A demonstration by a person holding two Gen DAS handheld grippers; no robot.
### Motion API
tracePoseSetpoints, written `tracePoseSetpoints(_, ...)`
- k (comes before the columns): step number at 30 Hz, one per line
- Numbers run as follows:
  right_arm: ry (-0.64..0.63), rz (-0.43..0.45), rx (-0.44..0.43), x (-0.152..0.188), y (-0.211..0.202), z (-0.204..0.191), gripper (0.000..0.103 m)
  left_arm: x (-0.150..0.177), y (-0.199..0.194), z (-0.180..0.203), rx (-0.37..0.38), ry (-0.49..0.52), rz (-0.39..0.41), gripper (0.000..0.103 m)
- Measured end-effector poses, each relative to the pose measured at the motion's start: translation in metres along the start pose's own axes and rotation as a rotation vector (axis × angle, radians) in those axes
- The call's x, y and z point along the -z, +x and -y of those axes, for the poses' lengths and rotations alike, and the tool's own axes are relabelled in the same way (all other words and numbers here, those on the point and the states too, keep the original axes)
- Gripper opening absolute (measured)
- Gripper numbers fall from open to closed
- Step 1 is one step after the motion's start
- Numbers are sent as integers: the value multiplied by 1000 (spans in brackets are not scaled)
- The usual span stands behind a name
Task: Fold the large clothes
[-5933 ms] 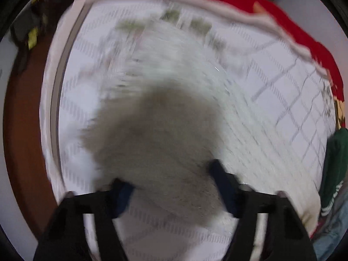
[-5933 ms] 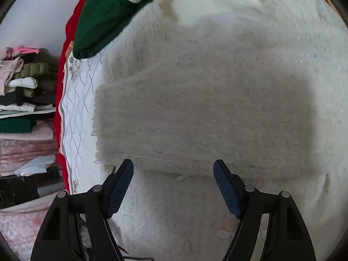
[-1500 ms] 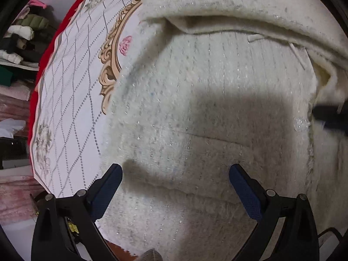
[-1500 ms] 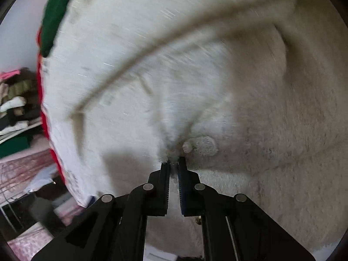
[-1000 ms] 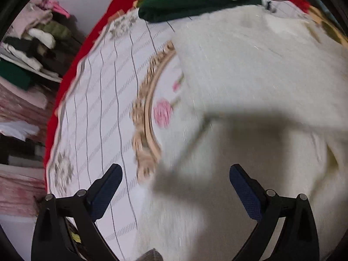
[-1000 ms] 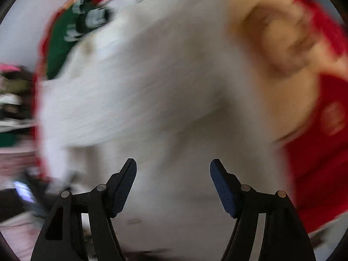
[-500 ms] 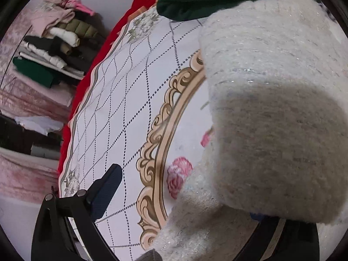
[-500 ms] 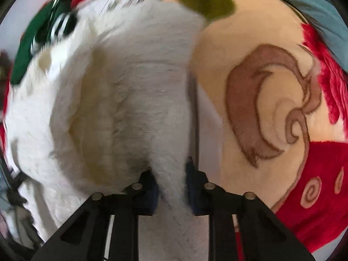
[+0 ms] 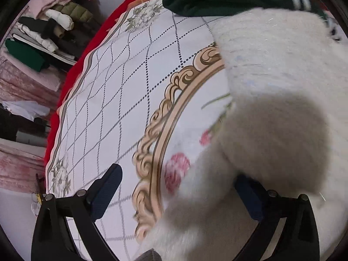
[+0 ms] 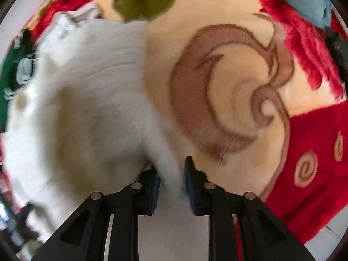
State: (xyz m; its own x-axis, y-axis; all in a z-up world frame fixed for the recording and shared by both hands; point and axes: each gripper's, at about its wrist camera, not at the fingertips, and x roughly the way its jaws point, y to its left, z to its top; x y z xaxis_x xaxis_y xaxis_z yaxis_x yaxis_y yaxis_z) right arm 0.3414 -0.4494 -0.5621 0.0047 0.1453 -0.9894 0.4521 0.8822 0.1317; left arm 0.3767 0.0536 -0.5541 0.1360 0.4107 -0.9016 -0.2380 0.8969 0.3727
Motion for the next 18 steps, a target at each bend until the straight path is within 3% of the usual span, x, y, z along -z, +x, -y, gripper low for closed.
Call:
tracePoseSetpoints(3, -23, -37, -90, 14, -38, 4, 30, 7, -41, -11, 27, 4, 55, 103)
tracePoseSetpoints(7, -90, -44, -216, 34, -71, -56, 32, -17, -88, -19, 84, -34, 149, 103)
tracePoseSetpoints(8, -115, -43, -239, 36, -76, -84, 41, -33, -93, -15, 94, -33, 169, 103)
tracePoseSetpoints(9, -138, -38, -275, 28, -79, -102, 49, -43, -93, -10, 97, -31, 180, 103)
tracePoseSetpoints(13, -203, -42, -328, -5, -70, -180, 50, -92, -67, 26, 104, 20, 172, 103)
tracePoseSetpoints(18, -203, -205, -539, -48, -4, -269, 50, -117, -16, 71, -36, 149, 171, 103)
